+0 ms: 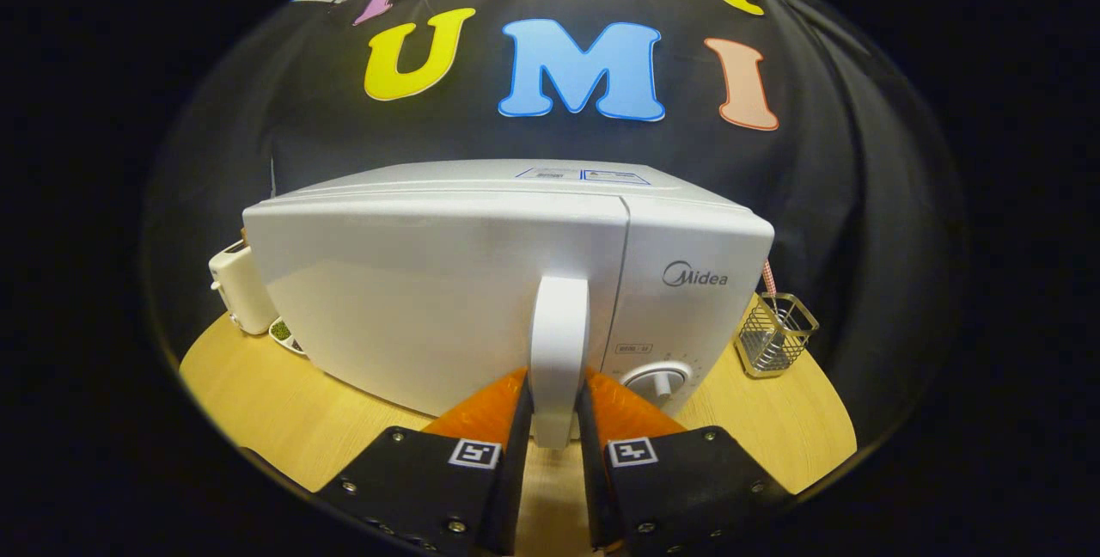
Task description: Open the microwave, put the food inside, and close the microwave door.
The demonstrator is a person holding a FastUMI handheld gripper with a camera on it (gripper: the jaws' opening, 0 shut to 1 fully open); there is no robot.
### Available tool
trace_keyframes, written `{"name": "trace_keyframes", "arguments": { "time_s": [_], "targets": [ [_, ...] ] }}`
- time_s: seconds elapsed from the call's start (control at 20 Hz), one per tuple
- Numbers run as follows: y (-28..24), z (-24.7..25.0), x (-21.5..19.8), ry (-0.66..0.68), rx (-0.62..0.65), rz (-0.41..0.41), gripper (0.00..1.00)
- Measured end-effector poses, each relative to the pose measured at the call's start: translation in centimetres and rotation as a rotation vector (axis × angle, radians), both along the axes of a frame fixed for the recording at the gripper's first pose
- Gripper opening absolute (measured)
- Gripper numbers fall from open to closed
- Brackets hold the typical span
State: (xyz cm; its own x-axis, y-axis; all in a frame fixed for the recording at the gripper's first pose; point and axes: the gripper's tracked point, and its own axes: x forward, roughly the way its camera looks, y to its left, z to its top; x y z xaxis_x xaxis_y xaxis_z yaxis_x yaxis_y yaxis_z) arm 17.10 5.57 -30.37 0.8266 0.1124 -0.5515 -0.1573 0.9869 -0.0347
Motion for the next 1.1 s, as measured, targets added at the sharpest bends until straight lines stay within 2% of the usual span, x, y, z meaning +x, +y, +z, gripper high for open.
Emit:
{"name": "trace_keyframes", "arguments": {
  "time_s": [0.1, 0.15, 0.3, 0.4, 0.55, 1.0, 1.1],
  "targets": [
    [0.0, 0.1, -0.2, 0.007, 0.001, -0.009, 0.22],
    [0.2, -0.3, 0.4, 0.011, 0.007, -0.022, 0.13],
    [0.1, 0.0, -0.1, 0.018, 0.013, -0.022, 0.12],
    [0.1, 0.1, -0.1, 0.022, -0.013, 0.003, 0.08],
    [0.1, 0.1, -0.2, 0.025, -0.065, 0.035, 0.08],
    [0.1, 0.3, -0.4, 0.036, -0.097, 0.032, 0.08],
    [0.4, 0.4, -1.5, 0.052, -0.102, 0.041, 0.08]
  ]
}}
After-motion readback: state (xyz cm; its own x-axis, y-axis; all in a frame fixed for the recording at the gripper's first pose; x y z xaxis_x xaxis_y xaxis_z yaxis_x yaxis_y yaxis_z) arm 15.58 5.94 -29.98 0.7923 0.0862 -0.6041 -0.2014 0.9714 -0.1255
